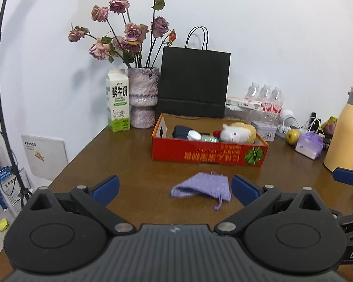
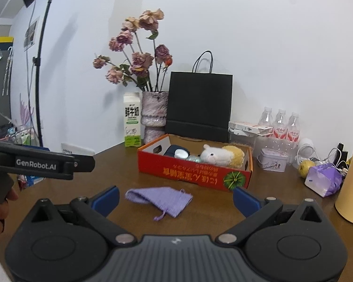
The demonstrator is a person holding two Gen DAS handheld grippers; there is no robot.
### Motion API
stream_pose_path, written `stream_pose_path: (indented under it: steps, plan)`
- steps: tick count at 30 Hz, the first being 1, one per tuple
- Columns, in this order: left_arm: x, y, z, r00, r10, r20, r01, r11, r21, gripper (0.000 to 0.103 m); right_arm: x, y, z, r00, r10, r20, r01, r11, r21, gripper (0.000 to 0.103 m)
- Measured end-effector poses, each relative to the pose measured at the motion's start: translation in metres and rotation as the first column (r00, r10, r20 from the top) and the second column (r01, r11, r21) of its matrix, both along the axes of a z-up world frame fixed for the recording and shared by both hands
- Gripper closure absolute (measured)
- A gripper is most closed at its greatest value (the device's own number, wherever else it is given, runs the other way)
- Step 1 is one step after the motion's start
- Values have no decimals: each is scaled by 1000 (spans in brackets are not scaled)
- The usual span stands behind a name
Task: Organize objects
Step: 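Move the right gripper to the small yellow block and close on it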
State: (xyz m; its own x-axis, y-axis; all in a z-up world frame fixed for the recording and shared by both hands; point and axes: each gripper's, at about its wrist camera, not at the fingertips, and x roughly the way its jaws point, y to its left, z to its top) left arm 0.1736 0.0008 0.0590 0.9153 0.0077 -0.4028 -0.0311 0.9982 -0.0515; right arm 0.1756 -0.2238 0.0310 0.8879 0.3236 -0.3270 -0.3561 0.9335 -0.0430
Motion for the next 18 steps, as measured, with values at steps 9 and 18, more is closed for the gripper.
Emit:
stream_pose_path:
  steps: [9, 18]
  plan:
    - [-38, 3, -17, 999, 0, -34, 0, 1000, 5, 0, -41, 0, -17, 999, 22, -26, -22, 1000, -9, 0]
    - [-68, -5, -42, 997, -20, -75, 20, 1000, 6, 0, -65, -11, -41, 995, 1, -104, -2, 1000, -6, 0]
